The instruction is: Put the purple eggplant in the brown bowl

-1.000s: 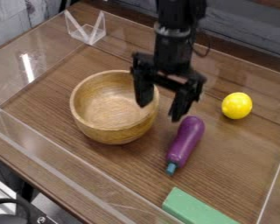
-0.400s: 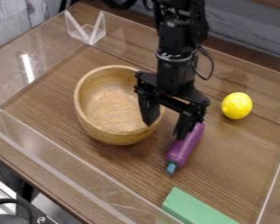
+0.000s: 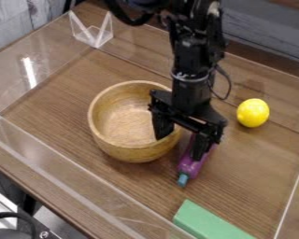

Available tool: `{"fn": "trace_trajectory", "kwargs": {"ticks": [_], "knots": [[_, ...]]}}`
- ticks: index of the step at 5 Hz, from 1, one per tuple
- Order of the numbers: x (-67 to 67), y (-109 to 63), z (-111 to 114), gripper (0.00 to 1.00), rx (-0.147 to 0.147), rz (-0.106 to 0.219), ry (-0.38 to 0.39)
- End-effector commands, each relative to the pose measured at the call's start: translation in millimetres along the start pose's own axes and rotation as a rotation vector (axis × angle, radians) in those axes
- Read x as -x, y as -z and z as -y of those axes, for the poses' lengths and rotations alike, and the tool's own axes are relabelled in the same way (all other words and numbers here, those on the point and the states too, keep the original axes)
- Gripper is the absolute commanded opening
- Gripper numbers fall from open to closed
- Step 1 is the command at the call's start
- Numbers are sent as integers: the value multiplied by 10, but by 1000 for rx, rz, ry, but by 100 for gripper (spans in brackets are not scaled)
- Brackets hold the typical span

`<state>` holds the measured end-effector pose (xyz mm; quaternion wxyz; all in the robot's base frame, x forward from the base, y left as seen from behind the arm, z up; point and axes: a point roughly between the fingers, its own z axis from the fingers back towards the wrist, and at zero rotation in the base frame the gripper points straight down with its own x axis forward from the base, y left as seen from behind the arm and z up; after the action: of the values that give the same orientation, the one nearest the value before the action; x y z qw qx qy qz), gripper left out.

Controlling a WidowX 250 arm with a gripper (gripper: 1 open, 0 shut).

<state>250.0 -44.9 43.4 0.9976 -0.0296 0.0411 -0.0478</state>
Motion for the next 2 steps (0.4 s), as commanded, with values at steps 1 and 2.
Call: {"fn": "trace_trajectory", "kwargs": {"ticks": [1,2], "knots": [[-62,-3,30,100,4,28,10],[-88,70,32,100,5,25,9]]}}
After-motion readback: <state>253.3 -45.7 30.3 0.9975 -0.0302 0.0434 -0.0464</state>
